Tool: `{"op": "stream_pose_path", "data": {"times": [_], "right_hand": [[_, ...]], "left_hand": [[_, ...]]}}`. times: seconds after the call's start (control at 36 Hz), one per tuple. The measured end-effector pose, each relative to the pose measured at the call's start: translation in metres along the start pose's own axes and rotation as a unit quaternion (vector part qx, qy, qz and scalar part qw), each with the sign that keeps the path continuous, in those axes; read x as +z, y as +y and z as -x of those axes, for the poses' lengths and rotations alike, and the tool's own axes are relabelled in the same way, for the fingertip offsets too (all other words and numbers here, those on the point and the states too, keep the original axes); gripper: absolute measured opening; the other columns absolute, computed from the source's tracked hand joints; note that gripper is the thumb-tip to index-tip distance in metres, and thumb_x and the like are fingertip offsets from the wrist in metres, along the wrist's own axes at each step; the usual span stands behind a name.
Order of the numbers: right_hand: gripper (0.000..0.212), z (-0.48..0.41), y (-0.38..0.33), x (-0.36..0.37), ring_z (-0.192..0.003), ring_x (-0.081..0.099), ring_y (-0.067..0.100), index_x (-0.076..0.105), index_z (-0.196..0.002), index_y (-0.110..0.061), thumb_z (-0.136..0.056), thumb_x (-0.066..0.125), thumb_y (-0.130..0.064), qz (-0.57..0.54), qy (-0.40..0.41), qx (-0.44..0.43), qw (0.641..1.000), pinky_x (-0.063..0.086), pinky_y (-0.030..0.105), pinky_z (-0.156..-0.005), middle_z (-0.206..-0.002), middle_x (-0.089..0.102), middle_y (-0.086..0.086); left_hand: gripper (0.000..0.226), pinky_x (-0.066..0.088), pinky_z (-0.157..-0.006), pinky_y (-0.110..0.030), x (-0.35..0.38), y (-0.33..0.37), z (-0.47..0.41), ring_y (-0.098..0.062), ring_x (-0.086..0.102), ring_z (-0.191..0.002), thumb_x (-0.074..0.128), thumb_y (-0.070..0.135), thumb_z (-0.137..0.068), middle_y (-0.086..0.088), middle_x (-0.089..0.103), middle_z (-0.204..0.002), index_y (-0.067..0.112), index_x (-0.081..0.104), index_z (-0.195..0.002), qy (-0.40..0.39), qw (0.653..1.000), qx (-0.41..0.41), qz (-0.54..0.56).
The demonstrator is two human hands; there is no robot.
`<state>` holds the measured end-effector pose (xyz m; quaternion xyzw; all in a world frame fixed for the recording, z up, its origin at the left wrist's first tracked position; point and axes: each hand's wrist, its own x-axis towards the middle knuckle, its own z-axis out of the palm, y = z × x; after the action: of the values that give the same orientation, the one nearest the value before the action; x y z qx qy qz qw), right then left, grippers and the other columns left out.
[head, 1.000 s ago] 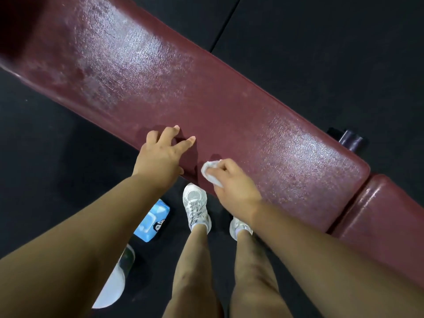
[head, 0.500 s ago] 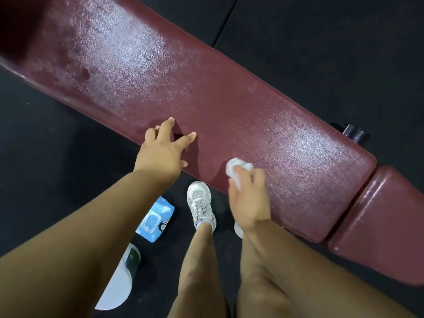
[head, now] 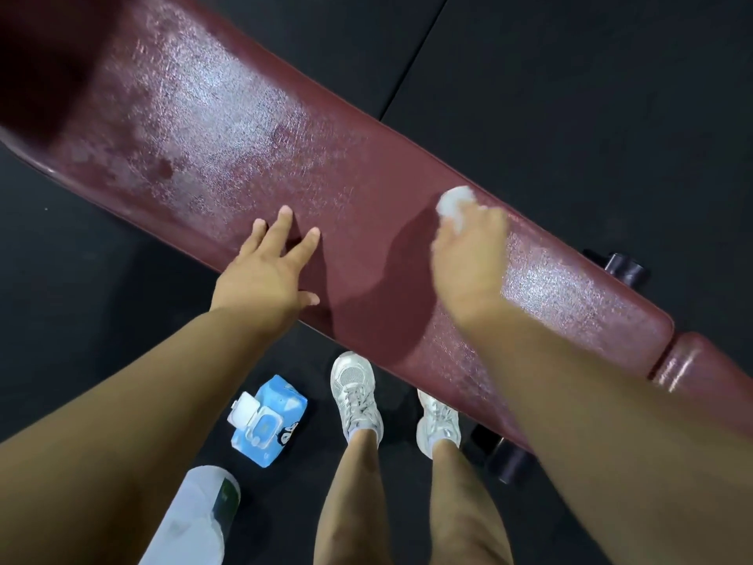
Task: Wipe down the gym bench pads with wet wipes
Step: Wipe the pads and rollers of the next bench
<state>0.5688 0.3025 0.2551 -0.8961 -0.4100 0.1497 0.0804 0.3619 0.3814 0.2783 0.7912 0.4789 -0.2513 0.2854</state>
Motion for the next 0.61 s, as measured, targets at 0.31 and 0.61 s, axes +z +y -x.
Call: {"op": "stream_pose_path", "data": {"times": [0.31,0.61], "right_hand": [[0.023,-0.01,0.0,-0.009,-0.074,0.055,0.032,0.05,-0.097,-0.025,-0.079,0.05,-0.01,-0.029,-0.07,-0.263,0.962,0.05,0.033,-0.064,-0.085,0.054,0.012],[0.032,-0.019,-0.045,0.013,-0.103,0.049,0.03,0.05,-0.125,-0.01,-0.097,0.043,-0.023,-0.01,0.011,-0.02,1.0,0.036,0.03,-0.088,-0.12,0.043,0.015]], "left_hand": [[0.095,0.031,-0.107,-0.043,-0.018,-0.027,0.0,-0.021,-0.001,-0.142,0.074,0.038,-0.077,0.008,-0.009,-0.157,0.036,0.012,-0.149,0.008,0.999,0.013,-0.04],[0.103,0.021,-0.114,-0.038,-0.017,-0.039,-0.006,-0.025,-0.001,-0.146,0.082,0.038,-0.067,0.006,-0.004,-0.159,0.04,0.018,-0.148,0.023,0.999,0.004,0.03]]}}
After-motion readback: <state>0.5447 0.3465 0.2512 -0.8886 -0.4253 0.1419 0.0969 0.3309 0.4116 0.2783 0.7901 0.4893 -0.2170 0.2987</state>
